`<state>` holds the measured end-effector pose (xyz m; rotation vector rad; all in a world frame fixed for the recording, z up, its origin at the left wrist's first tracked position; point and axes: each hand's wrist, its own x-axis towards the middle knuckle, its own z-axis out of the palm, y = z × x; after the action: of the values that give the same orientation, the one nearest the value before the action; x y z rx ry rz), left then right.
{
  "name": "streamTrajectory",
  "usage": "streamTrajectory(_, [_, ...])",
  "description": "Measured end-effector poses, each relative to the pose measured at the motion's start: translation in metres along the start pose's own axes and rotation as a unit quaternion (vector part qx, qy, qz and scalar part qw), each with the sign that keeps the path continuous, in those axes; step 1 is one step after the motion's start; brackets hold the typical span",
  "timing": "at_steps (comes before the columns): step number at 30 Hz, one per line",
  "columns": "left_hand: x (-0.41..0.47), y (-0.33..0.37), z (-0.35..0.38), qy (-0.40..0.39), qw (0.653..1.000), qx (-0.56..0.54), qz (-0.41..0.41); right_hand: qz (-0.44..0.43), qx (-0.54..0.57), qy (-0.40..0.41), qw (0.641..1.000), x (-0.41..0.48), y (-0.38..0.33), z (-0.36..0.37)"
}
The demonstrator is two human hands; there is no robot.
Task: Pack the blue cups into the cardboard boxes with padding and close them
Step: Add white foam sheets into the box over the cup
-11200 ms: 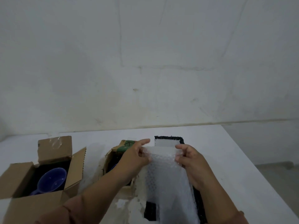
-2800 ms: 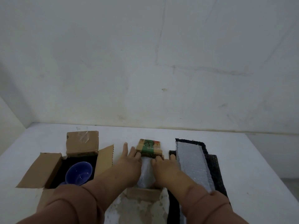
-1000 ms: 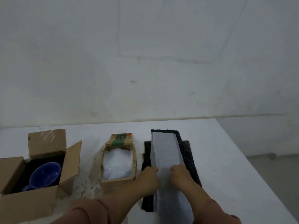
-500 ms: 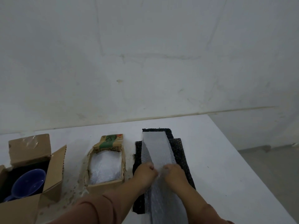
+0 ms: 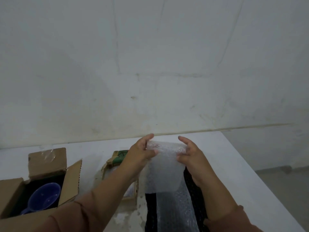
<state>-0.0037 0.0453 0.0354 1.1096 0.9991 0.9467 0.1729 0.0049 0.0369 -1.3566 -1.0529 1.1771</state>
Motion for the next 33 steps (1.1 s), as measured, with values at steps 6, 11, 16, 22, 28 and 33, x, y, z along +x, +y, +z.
streamTrajectory(6, [-0.017, 0.031, -0.016, 0.103, 0.973, 0.17, 0.119, -0.123, -0.201, 0.089, 0.968, -0.005, -0.039, 0.017])
streamTrajectory(11, [-0.022, 0.039, -0.036, -0.006, 0.997, 0.004, 0.082, -0.086, 0.006, -0.013, 0.996, -0.009, -0.065, 0.03])
streamTrajectory(16, [-0.025, 0.022, -0.042, -0.065, 0.998, 0.02, -0.011, -0.075, 0.14, -0.03, 0.987, -0.006, -0.074, 0.043])
streamTrajectory(22, [-0.025, 0.017, -0.048, -0.003, 0.999, 0.006, -0.047, 0.03, 0.036, -0.075, 0.996, 0.0, -0.053, 0.043])
streamTrajectory(28, [-0.032, 0.021, -0.066, -0.031, 0.998, -0.007, -0.051, 0.105, -0.019, -0.133, 0.985, -0.002, -0.025, 0.04])
streamTrajectory(33, [-0.034, 0.016, -0.081, -0.019, 0.993, -0.085, -0.083, 0.092, 0.0, -0.111, 0.99, 0.002, -0.021, 0.046])
